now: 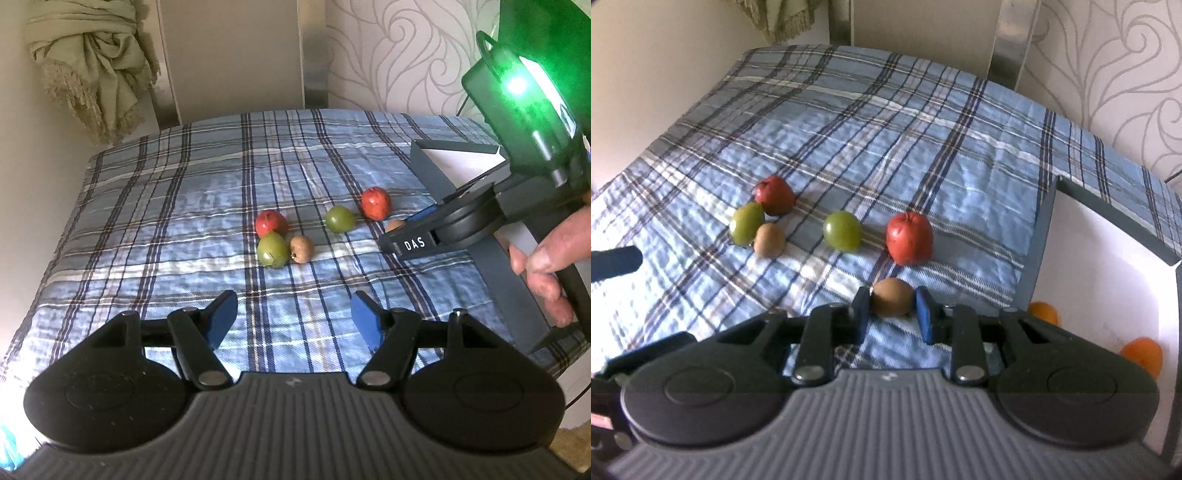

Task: Organize fruits
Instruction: 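Grasp a brown kiwi with the right tool while the left tool grasps another kiwi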

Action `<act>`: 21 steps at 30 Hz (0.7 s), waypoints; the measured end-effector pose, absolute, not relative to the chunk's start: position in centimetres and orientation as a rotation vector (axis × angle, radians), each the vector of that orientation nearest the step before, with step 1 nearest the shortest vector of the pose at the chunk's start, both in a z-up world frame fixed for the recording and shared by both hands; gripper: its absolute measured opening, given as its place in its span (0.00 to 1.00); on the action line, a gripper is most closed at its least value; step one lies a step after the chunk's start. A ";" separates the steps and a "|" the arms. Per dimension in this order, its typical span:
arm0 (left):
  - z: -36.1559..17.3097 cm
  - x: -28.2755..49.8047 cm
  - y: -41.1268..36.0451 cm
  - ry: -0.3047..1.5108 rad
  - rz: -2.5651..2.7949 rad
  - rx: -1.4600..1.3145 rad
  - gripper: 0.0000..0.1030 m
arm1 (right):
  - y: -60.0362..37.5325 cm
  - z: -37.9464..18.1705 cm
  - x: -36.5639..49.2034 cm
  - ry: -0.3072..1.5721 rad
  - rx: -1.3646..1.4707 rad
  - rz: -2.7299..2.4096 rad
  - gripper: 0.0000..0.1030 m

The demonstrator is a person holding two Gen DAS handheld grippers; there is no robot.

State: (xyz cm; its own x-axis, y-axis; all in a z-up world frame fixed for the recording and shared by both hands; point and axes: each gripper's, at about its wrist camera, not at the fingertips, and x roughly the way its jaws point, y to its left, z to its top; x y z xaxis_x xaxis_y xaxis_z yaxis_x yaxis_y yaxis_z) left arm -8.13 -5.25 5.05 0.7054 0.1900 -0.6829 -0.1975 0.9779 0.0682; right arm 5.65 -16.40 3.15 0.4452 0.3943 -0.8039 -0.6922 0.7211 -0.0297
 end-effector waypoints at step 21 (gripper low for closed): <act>2.8 -3.5 -6.5 0.735 0.136 0.049 0.57 | -22.9 8.9 1.7 0.832 -0.212 0.676 0.28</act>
State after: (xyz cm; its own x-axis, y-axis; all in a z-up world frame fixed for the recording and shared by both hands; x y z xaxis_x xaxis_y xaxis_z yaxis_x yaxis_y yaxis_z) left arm -3.49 -6.46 2.81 0.7334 0.1408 -0.6650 -0.1066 0.9900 0.0921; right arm 1.74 -22.86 8.93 0.4806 0.4693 -0.7408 -0.6286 0.7734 0.0821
